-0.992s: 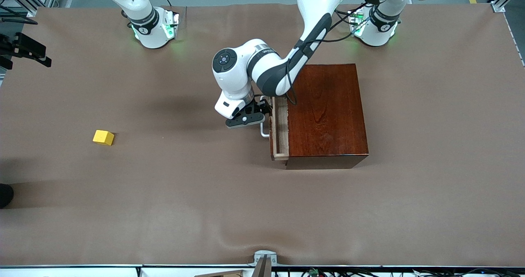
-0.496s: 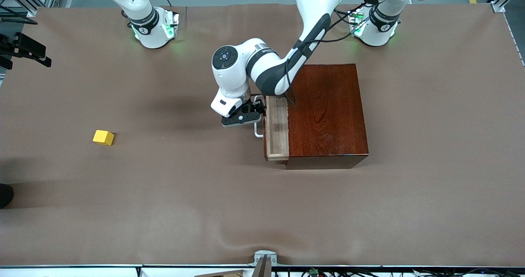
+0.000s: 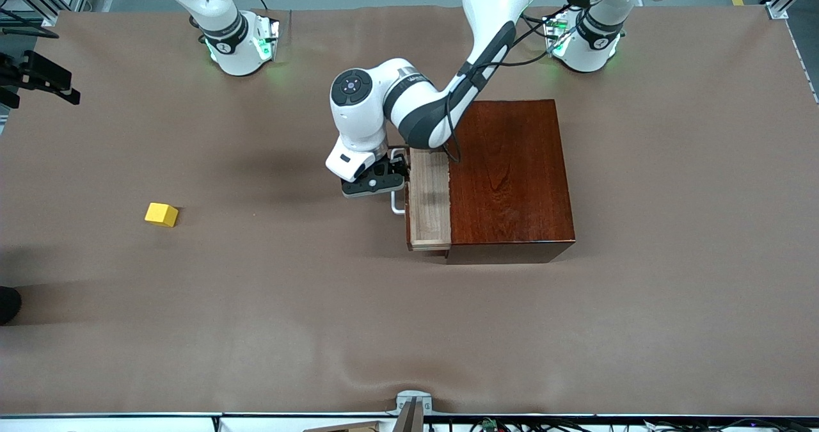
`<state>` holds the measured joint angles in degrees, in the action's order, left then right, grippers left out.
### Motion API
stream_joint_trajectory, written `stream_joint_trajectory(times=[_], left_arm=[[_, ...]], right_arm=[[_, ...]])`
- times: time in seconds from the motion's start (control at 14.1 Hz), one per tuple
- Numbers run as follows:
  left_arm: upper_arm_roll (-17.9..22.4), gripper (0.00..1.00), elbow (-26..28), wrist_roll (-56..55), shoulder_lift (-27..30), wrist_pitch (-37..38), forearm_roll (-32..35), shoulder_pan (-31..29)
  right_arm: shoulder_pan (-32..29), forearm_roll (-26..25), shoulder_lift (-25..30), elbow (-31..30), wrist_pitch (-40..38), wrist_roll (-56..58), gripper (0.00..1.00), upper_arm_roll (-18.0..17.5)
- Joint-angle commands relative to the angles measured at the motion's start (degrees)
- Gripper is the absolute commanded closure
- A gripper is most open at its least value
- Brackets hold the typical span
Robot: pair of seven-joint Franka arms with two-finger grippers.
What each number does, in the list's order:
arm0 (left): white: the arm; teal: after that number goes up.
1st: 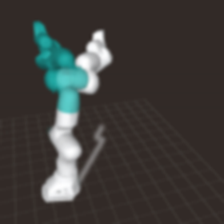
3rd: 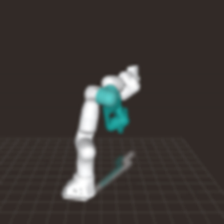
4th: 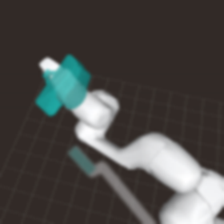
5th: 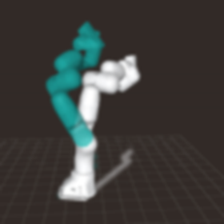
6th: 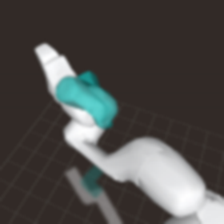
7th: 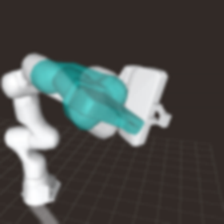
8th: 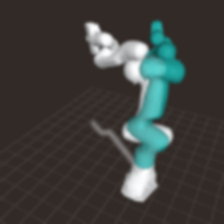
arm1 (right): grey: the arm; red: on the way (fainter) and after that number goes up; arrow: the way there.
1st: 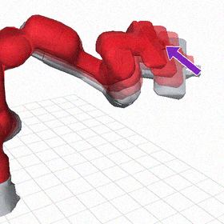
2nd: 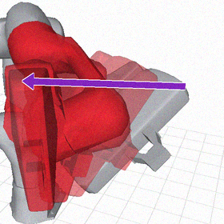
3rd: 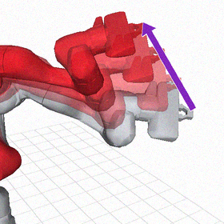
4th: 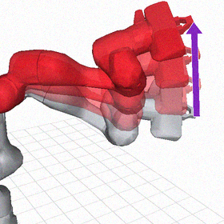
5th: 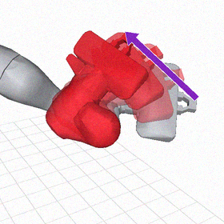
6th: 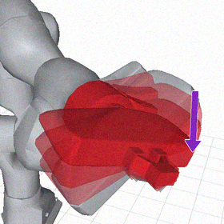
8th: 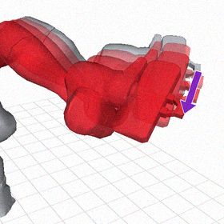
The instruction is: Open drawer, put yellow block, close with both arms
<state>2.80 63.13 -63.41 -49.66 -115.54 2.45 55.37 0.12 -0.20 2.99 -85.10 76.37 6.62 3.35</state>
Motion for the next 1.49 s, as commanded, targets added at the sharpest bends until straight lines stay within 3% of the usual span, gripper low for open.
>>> stream_joint_trajectory(times=[0.0,0.85,1.42], left_arm=[[-0.16,0.00,-5.21,-1.63,-2.90,-5.04,-1.31,0.52],[-0.07,0.00,-5.12,-3.21,-4.22,-8.03,-1.31,2.11],[0.46,0.00,-4.69,-3.12,4.03,1.10,-1.31,1.14]], right_arm=[[-0.73,0.56,-0.09,0.63,-0.17,0.33,0.00,-0.27],[-0.91,-0.23,-1.58,0.72,2.46,0.50,0.00,-0.10],[-0.99,-0.41,-5.88,0.63,6.07,0.50,0.00,-0.10]])
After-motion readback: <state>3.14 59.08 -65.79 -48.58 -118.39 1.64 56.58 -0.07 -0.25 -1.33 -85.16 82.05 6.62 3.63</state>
